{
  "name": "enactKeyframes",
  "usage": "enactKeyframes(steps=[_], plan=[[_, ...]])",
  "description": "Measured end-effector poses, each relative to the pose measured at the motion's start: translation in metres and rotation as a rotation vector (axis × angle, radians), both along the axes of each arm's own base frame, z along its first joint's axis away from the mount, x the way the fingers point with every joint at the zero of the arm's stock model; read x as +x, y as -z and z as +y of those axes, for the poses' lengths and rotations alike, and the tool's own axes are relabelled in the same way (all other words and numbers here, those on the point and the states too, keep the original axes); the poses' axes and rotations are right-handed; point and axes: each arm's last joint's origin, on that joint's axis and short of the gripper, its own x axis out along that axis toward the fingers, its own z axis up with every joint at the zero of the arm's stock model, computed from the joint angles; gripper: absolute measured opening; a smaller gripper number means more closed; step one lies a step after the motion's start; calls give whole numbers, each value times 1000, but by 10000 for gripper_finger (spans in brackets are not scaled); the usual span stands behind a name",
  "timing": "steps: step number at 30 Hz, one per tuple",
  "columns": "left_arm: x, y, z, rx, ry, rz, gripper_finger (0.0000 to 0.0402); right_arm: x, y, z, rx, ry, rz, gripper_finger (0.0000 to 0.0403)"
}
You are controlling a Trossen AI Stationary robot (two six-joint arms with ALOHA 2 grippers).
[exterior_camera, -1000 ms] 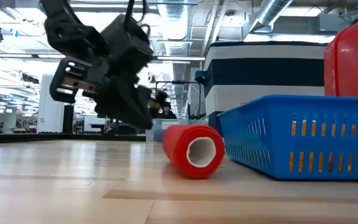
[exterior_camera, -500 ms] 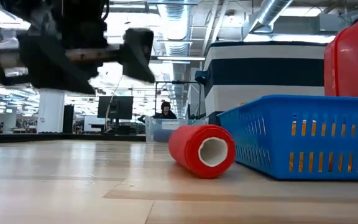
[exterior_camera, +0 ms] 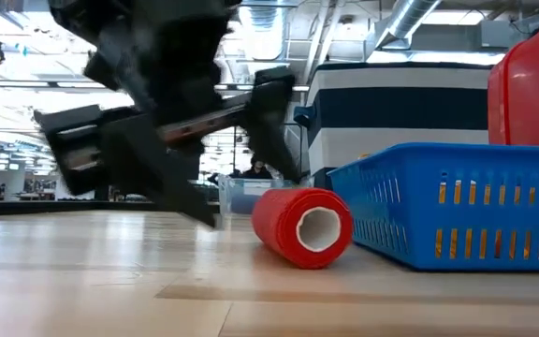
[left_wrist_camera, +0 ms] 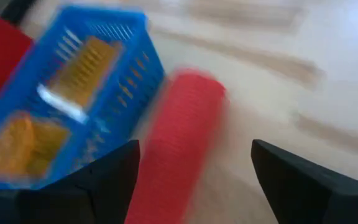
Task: Pick & Place Medicine items
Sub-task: Put the pink bandage into the transparent bin
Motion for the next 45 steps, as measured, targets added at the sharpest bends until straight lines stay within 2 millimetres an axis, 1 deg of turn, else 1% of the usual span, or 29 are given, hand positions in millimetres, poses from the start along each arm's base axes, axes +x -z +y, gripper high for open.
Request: enactKeyframes(steps=[4, 13, 22, 26, 32, 45], plan=[[8, -2, -1, -5, 5, -22, 297, -1, 0, 1, -5, -6, 0, 219], [13, 7, 12, -20, -7, 6, 297, -2, 0, 3, -6, -11, -2, 219], [18, 5, 23, -88, 18, -2, 294, -2, 0, 3, -9, -14, -2, 219], [18, 5, 27, -139, 38, 17, 279, -2, 0, 3, -9, -14, -3, 219], [18, 7, 33, -143, 21, 48, 250, -2, 0, 3, -9, -14, -3, 219], [15, 9, 30, -149, 12, 97, 188, -4, 0, 5, -11, -22, -3, 219]])
